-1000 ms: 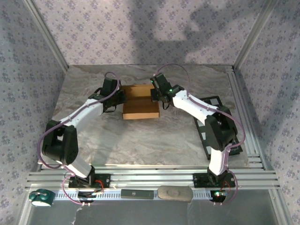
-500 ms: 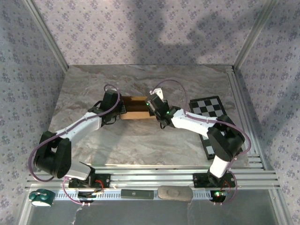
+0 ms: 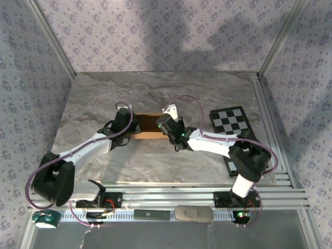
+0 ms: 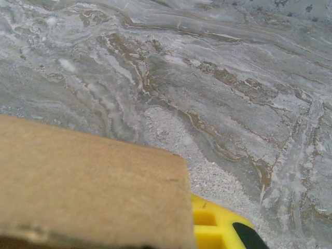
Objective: Fold the paper box
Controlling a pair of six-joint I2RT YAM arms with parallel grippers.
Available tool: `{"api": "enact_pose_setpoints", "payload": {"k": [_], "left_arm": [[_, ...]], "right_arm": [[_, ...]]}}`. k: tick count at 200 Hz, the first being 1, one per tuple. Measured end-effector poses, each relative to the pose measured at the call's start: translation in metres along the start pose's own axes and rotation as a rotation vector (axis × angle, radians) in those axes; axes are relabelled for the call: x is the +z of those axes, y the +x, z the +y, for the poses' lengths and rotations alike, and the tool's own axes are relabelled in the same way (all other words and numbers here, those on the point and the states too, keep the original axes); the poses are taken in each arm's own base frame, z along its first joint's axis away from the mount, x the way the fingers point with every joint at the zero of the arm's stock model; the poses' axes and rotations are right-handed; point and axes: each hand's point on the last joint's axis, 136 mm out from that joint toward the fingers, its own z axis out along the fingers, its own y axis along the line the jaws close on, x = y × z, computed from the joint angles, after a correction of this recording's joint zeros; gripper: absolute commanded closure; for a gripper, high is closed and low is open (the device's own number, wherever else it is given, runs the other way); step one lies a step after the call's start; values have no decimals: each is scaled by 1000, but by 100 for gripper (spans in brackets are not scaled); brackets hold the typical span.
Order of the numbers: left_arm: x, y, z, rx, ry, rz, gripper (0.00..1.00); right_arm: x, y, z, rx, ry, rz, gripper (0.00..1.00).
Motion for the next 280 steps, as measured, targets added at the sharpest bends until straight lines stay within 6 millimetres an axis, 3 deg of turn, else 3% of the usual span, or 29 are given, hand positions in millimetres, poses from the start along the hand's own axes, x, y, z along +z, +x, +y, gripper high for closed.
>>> {"api": "enact_pose_setpoints", "payload": {"k": [38,114,169,225,280], "left_arm": [[-7,18,-5,-5,34,19,76],[-21,50,8,-32,50,53,63],[-31,56,11,-52,65,61,57],[-53,57,8,-85,104,63,48],[-84,68,4,-95,149,93,49]], "right_arm": [[-7,9,5,-24,14,-18,100],[-18,36,15,-89,-1,17,79],[-24,54,14,-99,-12,64,66],[-48,48,19,-46,-99,56,59],[-89,43,30,-32,-208,15,54]]}}
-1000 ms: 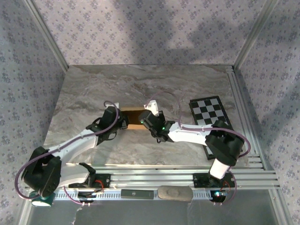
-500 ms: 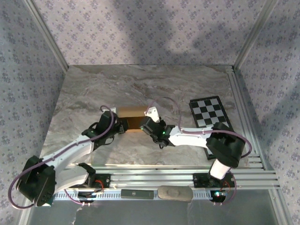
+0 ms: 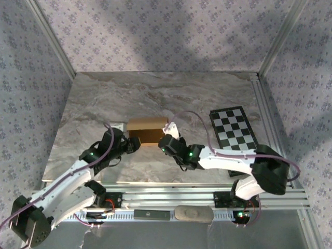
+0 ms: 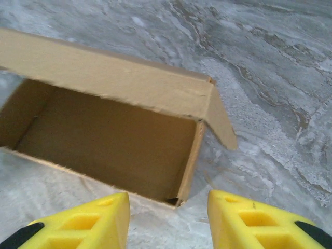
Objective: Fold the paper box
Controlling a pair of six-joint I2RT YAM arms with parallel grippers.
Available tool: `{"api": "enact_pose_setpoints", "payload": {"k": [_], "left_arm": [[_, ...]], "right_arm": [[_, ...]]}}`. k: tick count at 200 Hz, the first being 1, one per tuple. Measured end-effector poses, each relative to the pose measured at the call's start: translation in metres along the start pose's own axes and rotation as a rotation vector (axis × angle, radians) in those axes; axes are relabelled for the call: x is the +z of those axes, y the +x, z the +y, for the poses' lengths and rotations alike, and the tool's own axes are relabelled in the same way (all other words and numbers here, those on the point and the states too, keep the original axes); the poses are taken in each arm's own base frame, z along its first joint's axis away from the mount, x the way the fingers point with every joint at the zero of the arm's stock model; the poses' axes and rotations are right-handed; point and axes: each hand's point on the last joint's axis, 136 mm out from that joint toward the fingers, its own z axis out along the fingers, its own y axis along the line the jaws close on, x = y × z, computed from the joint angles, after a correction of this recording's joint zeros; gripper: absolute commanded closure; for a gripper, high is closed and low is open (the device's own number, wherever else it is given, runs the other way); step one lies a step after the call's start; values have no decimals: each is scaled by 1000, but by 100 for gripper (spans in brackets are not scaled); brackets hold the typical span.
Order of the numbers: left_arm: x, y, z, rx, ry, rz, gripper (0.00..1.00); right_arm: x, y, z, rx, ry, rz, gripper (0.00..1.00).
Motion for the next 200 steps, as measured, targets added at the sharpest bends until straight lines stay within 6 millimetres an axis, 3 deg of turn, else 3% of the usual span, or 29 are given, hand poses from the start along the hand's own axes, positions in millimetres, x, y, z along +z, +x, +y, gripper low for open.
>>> {"api": "enact_pose_setpoints", "payload": {"k": [30,55,90,116,139,162,178,200], "left_arm": [[-24,7,-16,17,49,14,55],[-54,-6,-37,22,108,-18,56],[-99,-51,-72,55,162,-117,54],[-113,-92,-87,89,146,-190,53],[-87,-133,-69,38,64,-202,55],[-38,-150,-36,-1,-29,-123,56],[-4,-143,-15,-18,-76,-29,58],[20,-133,0,-16,-104,39,58]], "right_arm": [[-30,-9,10,0,-76,-51,59],[-56,-31,14,0,-133,-119,63],[-76,-71,2,24,-144,-187,66],[-63,-120,-35,141,-105,-207,67],[-33,-156,-70,243,-62,-187,69],[3,-171,-80,306,-87,-121,71],[29,-161,-78,325,-110,-50,73],[59,-134,-67,325,-135,62,73]]}}
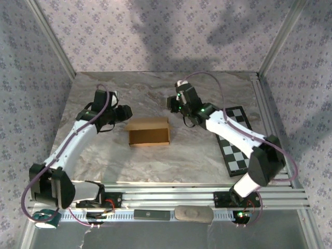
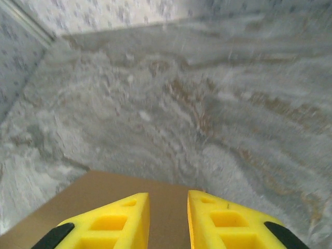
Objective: Fold the paper box
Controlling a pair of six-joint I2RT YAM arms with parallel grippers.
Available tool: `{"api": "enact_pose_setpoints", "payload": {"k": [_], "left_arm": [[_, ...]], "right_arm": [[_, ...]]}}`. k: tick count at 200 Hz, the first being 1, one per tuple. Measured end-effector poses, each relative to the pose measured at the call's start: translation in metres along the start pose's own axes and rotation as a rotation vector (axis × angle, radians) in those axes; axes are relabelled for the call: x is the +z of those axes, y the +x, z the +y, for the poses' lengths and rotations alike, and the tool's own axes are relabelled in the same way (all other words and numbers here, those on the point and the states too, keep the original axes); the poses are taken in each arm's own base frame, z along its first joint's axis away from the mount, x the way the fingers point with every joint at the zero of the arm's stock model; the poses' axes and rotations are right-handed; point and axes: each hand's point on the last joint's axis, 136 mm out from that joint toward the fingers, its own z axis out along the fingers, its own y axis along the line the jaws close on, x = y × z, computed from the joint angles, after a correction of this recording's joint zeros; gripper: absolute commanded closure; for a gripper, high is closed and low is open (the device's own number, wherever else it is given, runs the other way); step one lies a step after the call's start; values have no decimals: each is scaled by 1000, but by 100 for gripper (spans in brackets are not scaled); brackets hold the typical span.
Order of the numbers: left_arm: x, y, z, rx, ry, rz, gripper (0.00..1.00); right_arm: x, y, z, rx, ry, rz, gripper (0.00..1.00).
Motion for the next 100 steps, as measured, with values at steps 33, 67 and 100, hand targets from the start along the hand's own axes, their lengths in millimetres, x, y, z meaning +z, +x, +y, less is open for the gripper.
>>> {"api": "enact_pose_setpoints", "payload": {"k": [33,67,100], "left_arm": [[15,20,14,21,-19,39,59],[31,51,35,19,-53,102,60],[43,77,52,14,-69,142,60]], "right_arm": [[27,37,-5,5,2,128,74],[42,59,-7,-1,6,189,74],[46,83,-11,-13,16,238,75]]}}
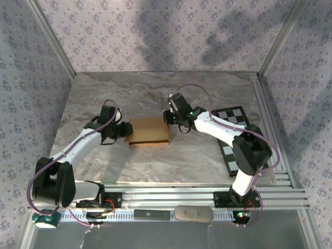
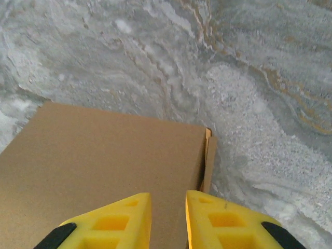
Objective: Fold the paper box
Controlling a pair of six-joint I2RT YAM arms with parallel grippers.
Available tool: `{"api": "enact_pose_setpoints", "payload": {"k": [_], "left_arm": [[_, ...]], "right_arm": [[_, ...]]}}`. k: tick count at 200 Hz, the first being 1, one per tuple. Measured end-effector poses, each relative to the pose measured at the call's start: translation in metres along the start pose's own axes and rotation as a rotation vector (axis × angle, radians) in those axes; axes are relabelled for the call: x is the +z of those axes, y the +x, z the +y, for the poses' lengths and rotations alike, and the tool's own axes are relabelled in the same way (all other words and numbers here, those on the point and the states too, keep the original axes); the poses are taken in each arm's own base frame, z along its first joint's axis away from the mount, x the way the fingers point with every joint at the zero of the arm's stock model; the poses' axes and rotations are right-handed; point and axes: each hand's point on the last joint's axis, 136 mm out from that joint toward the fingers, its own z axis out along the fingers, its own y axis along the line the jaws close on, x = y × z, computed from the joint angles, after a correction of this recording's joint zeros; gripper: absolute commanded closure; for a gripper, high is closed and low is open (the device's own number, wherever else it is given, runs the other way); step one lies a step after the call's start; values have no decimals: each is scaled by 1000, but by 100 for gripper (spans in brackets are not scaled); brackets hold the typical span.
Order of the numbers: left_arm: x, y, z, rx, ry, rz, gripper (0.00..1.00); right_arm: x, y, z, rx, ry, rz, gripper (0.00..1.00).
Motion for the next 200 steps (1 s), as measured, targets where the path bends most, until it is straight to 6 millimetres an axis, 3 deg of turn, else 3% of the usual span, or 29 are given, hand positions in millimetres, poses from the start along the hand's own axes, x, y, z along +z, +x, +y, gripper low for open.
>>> {"api": "enact_pose_setpoints", "payload": {"k": [86,140,163,200], "left_arm": [[8,6,3,2,12,-4,61],[18,29,15,13,-19,38,63],[22,39,19,17,-26,53,63],[20,38,17,22,-23,46,62]], "right_arm": [[12,45,3,-39,15,79,79],[29,72,-2,-43,45,133,81],[30,71,-2,-45,49,116,81],[29,70,-3,-53,65,103,79]]}}
